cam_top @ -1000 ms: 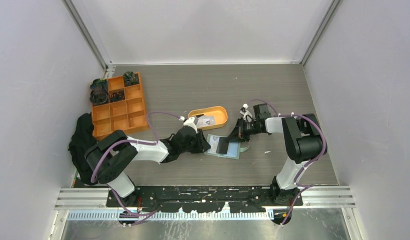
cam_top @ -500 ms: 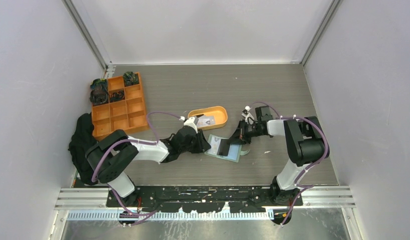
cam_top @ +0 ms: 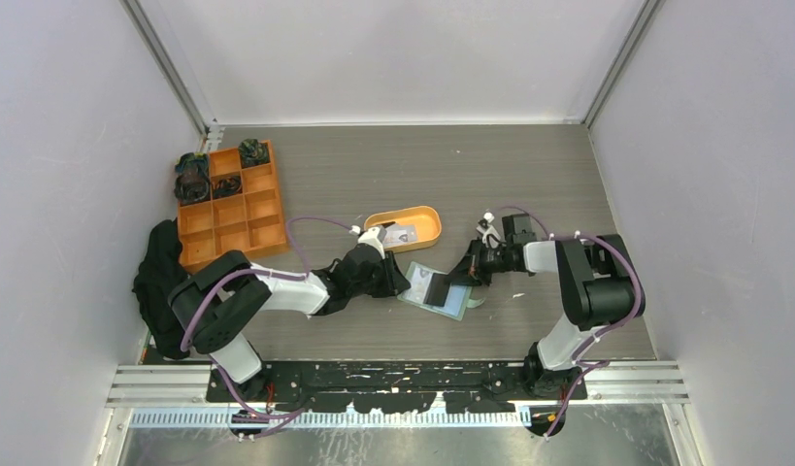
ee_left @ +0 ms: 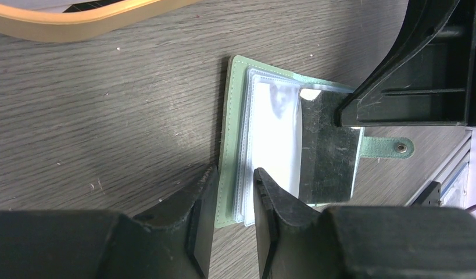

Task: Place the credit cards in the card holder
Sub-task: Insert the credit card into the card holder.

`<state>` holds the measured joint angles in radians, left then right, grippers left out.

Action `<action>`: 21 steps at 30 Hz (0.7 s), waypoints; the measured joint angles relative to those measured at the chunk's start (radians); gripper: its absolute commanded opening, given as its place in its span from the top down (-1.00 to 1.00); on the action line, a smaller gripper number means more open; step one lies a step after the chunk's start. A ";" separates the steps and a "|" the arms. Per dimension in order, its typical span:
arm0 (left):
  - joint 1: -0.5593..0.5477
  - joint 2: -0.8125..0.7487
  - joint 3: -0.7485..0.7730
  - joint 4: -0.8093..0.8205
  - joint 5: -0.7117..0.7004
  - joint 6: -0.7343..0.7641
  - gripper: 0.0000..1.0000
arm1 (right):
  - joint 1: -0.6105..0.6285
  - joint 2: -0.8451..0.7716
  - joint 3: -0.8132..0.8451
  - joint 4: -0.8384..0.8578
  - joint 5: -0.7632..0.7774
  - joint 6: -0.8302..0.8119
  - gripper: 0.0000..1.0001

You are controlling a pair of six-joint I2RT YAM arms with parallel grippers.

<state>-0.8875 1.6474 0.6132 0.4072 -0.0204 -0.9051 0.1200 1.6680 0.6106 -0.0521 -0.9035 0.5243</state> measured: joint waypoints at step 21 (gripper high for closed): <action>0.006 0.034 0.002 0.053 0.049 -0.017 0.51 | -0.032 -0.093 -0.084 0.047 0.040 0.069 0.98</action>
<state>-0.8814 1.6810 0.6147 0.4606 0.0284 -0.9218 0.0883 1.5745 0.5266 -0.0048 -0.8639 0.5934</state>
